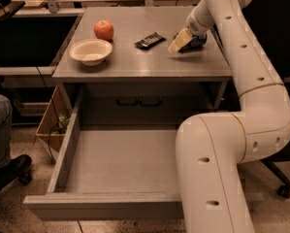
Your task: Place pepsi can into top drawer
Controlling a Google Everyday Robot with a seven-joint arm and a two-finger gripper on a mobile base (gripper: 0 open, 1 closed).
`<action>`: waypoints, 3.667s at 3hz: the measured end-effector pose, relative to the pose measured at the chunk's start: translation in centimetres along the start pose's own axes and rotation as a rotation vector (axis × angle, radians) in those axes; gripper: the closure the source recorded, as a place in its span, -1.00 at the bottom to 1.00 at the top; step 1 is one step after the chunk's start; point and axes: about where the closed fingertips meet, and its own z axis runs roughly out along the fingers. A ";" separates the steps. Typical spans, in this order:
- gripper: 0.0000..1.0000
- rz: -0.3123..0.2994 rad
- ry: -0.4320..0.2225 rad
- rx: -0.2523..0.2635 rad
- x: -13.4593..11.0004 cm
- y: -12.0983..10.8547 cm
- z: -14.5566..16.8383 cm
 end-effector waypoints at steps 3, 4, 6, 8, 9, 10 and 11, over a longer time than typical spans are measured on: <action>0.44 -0.030 -0.002 -0.074 0.4 1.8 0.3; 0.90 -0.096 0.002 -0.102 0.3 2.3 -1.7; 1.00 -0.309 -0.019 -0.186 -2.1 4.6 -10.7; 1.00 -0.279 -0.054 -0.363 -0.7 8.3 -14.7; 1.00 -0.238 -0.062 -0.403 0.1 9.2 -15.2; 1.00 -0.236 -0.069 -0.397 -0.2 9.1 -14.7; 1.00 -0.239 -0.058 -0.416 0.1 9.8 -14.2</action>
Offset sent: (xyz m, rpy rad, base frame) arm 0.1190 -0.0304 0.0535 0.0289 0.0345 0.0465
